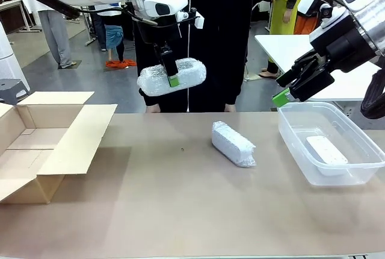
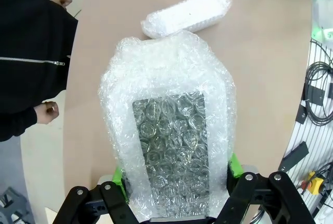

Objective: Separate and place wrapped and unwrapped clocks.
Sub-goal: If the picked Digital clock is wrapped, place it in the Package Box ; if not, place it in the Organizing box.

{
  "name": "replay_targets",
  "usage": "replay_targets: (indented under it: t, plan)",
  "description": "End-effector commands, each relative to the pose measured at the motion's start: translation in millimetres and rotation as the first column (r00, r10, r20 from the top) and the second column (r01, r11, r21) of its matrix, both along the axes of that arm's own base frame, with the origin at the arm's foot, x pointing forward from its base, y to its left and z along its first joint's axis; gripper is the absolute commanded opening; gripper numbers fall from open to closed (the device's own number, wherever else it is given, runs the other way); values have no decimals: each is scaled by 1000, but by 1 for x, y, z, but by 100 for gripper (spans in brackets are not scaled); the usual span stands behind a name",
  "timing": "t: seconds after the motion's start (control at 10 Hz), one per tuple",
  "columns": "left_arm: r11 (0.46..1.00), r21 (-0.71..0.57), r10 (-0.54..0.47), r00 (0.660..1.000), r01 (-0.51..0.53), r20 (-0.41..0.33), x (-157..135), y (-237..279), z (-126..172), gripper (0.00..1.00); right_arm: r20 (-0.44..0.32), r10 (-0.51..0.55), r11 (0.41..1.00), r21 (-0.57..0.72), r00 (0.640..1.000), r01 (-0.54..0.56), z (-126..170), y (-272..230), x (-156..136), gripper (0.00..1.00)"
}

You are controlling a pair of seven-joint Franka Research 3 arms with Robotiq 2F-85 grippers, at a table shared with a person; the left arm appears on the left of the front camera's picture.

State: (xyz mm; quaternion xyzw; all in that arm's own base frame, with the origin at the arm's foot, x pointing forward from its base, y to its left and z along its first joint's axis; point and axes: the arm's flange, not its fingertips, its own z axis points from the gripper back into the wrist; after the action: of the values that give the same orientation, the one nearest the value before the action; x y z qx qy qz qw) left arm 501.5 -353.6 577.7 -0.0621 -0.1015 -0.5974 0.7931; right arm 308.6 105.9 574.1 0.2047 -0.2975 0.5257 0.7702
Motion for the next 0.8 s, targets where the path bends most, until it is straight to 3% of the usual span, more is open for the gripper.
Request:
replay_targets:
  t: [0.0, 0.7]
  plan:
    - [1000, -1, -2, 1000, 2, -6, 2, 0, 3, 20, -7, 18, 1000, 23, 1000, -18, -1, 0, 1, 100]
    - [1000, -1, -2, 1000, 2, -6, 2, 0, 3, 20, -7, 18, 1000, 23, 1000, -18, -1, 0, 1, 100]
